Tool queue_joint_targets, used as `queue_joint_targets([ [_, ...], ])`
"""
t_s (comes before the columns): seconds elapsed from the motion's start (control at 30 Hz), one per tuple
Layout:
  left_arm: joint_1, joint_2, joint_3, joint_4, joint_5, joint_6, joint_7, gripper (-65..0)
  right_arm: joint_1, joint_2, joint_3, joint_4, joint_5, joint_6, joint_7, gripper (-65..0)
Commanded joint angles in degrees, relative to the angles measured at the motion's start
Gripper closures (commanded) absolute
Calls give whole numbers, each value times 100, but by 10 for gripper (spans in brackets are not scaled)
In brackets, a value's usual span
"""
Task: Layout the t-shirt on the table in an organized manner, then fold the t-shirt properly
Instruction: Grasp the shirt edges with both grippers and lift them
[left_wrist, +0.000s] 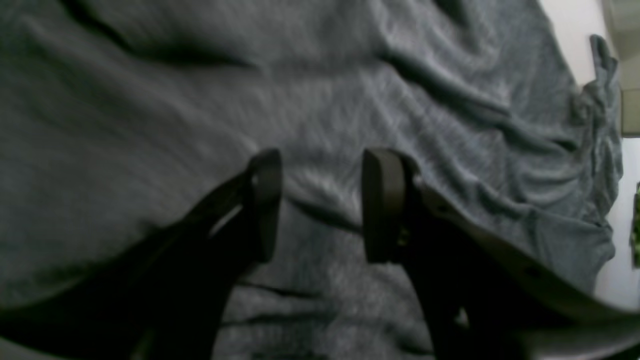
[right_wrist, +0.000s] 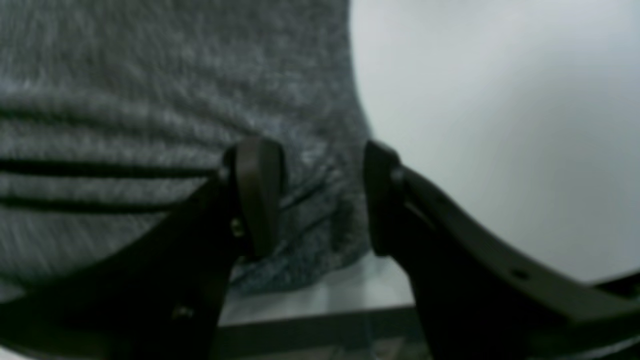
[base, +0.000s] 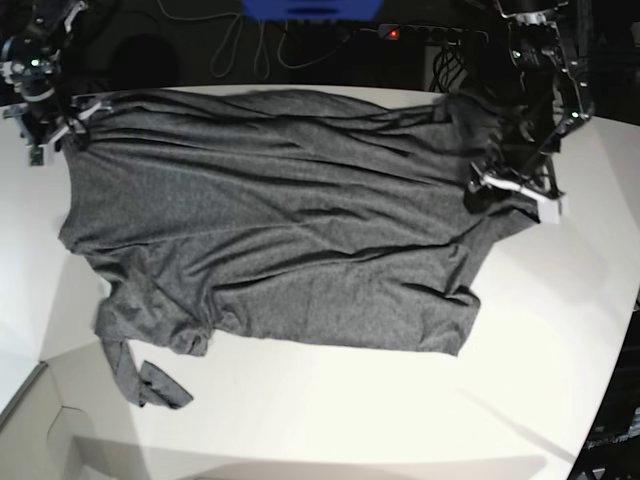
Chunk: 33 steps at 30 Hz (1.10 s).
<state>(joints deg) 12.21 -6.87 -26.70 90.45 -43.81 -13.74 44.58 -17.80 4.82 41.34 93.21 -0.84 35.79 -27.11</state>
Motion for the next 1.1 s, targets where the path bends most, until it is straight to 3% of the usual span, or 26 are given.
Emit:
queue_joint_targets([
  [0.0, -135, -29, -7, 295, -318, -125, -190, -256, 176, 85, 64, 257, 124, -58, 228, -275],
  [0.1, -601, -20, 28, 427, -713, -125, -181, -256, 510, 15, 55, 389, 124, -58, 219, -275],
  [0.2, -1278, 156, 309, -48, -669, -99, -198, -256, 862, -91, 46, 398, 115, -58, 175, -275],
  [0.4, -2860, 507, 731, -2237, 210, -108, -260, -256, 1108, -108, -798, 266, 115, -58, 175, -275],
  [0.5, -3581, 542, 767, -3441, 755, -99, -902, -255, 1222, -91, -1290, 81, 106, -58, 219, -275],
  [0.7, -4346, 252, 767, -5788, 1731, -116, -2669, -256, 1538, -100, -1598, -754, 89, -58, 193, -277],
  [1.07, -3845, -644, 731, -5639, 1801, -116, -2818, -256, 1284, 32, -1616, -1202, 89, -58, 193, -277],
])
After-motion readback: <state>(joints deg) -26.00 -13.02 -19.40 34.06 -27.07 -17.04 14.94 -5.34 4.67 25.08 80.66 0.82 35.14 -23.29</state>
